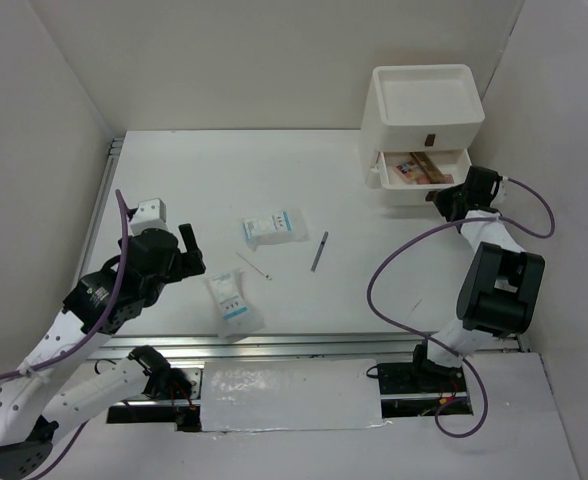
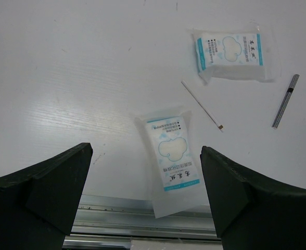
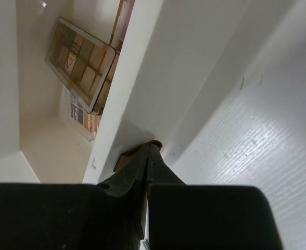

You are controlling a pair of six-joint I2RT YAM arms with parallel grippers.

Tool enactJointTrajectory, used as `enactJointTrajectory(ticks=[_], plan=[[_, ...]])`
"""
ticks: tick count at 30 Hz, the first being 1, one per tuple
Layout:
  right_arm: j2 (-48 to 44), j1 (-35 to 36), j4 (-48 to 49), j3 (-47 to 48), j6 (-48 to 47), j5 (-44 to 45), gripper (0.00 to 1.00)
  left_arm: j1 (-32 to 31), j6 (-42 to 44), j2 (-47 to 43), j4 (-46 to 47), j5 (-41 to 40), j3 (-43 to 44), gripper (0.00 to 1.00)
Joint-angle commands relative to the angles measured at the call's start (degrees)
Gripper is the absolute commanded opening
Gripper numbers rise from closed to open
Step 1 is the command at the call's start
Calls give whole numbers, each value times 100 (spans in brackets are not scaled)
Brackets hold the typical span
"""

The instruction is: Organize the makeup

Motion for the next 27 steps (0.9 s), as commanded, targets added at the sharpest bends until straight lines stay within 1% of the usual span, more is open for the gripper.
enactJointTrajectory(ticks=[1, 6, 7, 12, 16, 19, 25, 27], plan=[[235, -15, 263, 488, -100, -135, 0, 30, 96, 19, 131, -45, 16, 99], [464, -6, 263, 690, -39, -319, 0, 31, 105, 81, 122, -62, 34, 99], [464, -6, 455, 682, -21, -380, 0, 31, 105, 90, 131, -71, 34, 99], [464, 29, 729, 629, 111, -741, 0, 39, 105, 169, 114, -80, 42, 100], [490, 91, 869, 673, 154, -706, 0, 57, 105, 187, 113, -80, 42, 99], [683, 91, 721, 1023, 120, -663, 0, 57, 96, 178, 96, -89, 43, 99], [1026, 91, 694, 1358, 102, -662, 0, 57, 79, 152, 105, -115, 34, 99], [1201, 99, 650, 1647, 84, -741, 0, 57, 79, 178, 96, -115, 42, 100]])
